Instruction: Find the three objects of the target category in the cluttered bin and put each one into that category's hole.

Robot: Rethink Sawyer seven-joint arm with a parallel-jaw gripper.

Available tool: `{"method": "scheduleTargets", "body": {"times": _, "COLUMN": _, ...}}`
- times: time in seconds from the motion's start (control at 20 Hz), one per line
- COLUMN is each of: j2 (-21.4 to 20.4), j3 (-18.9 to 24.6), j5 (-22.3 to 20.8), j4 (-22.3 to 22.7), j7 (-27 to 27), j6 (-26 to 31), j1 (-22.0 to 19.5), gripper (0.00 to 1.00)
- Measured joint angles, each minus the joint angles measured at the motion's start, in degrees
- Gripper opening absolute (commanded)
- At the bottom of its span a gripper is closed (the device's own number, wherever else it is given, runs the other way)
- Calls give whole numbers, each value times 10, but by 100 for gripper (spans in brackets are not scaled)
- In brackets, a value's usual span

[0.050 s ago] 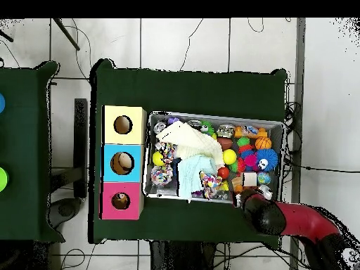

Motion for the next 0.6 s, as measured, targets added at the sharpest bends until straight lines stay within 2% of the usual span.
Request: {"method": "scheduleTargets", "body": {"times": 0.6, "j2": 28, "j3": -17, "j5": 0, "j4": -2, "j7": 0, "j6": -16, "j1": -8, "gripper": 100}}
